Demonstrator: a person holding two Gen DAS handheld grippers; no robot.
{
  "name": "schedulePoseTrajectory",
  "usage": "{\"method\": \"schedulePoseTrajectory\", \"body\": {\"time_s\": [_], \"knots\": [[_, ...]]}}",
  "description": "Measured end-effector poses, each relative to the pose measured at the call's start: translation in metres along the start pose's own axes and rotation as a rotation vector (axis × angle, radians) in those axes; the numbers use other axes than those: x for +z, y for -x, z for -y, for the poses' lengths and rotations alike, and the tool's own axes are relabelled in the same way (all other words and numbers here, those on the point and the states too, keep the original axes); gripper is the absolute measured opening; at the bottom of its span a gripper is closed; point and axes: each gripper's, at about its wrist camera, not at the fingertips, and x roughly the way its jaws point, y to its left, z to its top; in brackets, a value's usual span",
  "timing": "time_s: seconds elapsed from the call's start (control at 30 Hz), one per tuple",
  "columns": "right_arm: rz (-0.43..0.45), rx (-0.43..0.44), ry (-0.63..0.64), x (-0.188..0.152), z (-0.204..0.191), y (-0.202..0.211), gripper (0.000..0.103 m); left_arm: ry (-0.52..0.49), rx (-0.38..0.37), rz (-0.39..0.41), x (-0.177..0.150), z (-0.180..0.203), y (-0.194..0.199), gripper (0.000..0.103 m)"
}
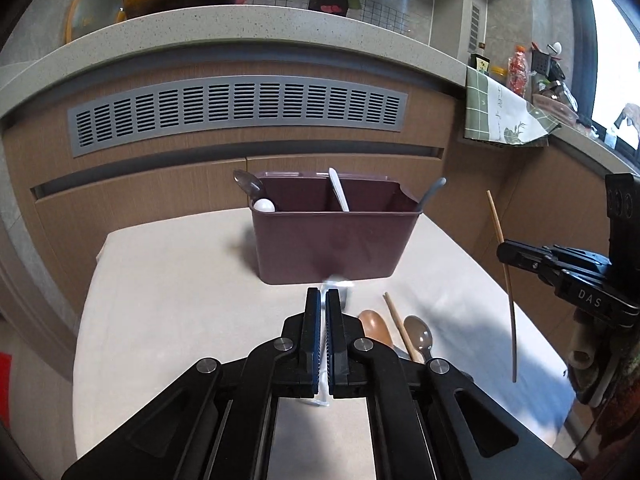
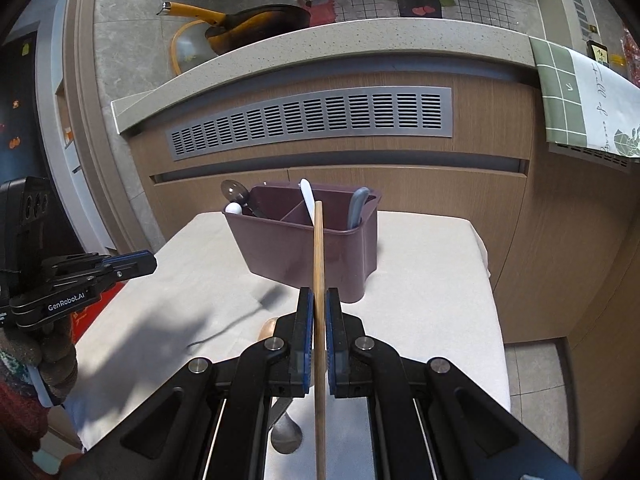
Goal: Organize utensils
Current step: 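Carry the spatula and chopstick up over the maroon holder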
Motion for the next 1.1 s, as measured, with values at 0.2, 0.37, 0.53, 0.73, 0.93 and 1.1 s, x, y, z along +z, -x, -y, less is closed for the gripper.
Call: {"method": "schedulePoseTrajectory", "body": {"time_s": [0.2,0.37,0.53,0.73,0.93,1.1], "knots": [[-0.031,-0.023,-0.006,-0.006,0.006,-0.006,0.005,-0.014,-0.076,-0.113,-0.005,-0.002,-0.027,0.004],[-0.072,-0.033,-0.023,-0.015,0.016,-0.012,0.005,-0.003,-0.175,-0.24,-0.009,0.007,-0.08,0.028],[-0.09,-0.048,-0.05,-0.023,0.029,-0.013,0.005,-0.18,-0.26,-0.348,-0.009,0.059,-0.125,0.04],[-0.104,-0.051,-0.078,-0.033,0.043,-0.014,0.005,-0.365,-0.121,-0.395,-0.007,0.094,-0.158,0.04],[-0.111,-0.042,-0.109,-0.039,0.052,-0.019,0.005,-0.414,-0.079,-0.465,-0.004,0.109,-0.173,0.04],[-0.11,-0.04,-0.116,-0.041,0.053,-0.019,0.005,-0.405,-0.094,-0.511,-0.001,0.111,-0.175,0.04]]}}
